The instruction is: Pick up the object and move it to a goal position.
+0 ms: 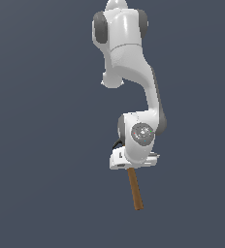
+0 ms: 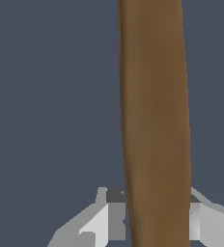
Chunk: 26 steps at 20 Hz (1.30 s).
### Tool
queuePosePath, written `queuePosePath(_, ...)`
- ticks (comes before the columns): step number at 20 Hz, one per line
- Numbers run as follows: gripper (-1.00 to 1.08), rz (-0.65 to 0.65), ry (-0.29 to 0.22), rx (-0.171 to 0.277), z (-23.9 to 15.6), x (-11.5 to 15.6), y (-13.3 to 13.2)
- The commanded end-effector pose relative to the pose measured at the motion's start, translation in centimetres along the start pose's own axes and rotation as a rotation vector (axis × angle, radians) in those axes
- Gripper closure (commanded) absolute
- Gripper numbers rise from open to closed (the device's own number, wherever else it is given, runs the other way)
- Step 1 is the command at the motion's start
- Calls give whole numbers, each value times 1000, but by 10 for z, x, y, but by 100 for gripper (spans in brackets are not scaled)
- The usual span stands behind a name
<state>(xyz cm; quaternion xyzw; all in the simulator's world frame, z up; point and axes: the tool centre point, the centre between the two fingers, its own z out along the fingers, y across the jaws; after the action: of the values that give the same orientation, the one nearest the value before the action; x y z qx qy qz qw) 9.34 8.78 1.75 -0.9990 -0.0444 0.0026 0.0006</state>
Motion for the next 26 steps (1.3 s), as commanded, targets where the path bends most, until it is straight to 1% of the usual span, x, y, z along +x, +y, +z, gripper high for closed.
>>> queuePosePath(1, 108, 0, 4, 0, -6, -2, -2)
queuePosePath(6, 108, 0, 4, 0, -18, -13, -7)
queuePosePath(11, 108, 0, 4, 0, -37, -30, -16)
queuePosePath(17, 108, 1, 4, -1, -71, -61, -32)
queuePosePath(26, 108, 1, 5, -2, -130, -113, -59)
